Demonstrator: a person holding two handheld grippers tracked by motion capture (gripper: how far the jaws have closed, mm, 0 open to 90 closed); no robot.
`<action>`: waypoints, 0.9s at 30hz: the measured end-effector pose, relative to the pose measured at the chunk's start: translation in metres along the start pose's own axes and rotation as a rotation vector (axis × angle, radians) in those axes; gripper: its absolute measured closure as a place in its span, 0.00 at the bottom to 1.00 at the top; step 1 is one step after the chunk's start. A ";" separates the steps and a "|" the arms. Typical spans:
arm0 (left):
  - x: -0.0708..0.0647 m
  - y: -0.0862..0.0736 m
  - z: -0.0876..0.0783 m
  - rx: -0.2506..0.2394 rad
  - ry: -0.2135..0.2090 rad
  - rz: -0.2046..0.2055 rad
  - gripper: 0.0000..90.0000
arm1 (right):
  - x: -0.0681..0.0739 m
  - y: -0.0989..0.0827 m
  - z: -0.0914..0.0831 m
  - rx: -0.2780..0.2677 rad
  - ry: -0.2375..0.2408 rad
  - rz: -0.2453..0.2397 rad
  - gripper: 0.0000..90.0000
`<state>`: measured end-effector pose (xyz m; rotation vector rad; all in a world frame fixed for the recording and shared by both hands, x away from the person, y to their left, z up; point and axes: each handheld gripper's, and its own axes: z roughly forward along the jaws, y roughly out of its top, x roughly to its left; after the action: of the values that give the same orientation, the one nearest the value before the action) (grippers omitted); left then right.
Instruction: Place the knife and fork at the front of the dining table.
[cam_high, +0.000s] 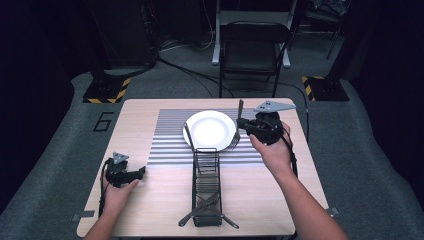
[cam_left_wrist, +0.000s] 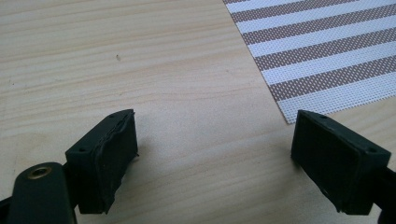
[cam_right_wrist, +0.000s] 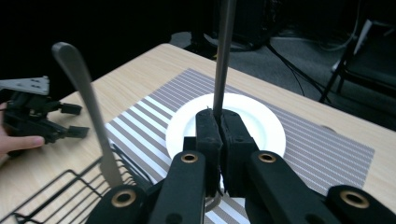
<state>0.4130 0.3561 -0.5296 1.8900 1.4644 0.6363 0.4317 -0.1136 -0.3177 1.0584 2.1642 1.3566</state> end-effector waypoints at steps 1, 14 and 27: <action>0.000 0.000 0.000 0.002 0.000 0.003 0.16 | -0.002 -0.002 0.002 0.004 -0.004 0.005 0.97; 0.000 0.000 -0.001 0.008 -0.002 0.007 0.16 | -0.035 -0.029 0.036 0.072 -0.097 0.087 0.97; 0.001 0.000 0.000 0.007 -0.001 0.009 0.16 | -0.053 -0.042 0.071 0.172 -0.170 0.132 0.98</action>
<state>0.4130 0.3567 -0.5292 1.9029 1.4606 0.6349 0.4957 -0.1216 -0.3915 1.3510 2.1459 1.1038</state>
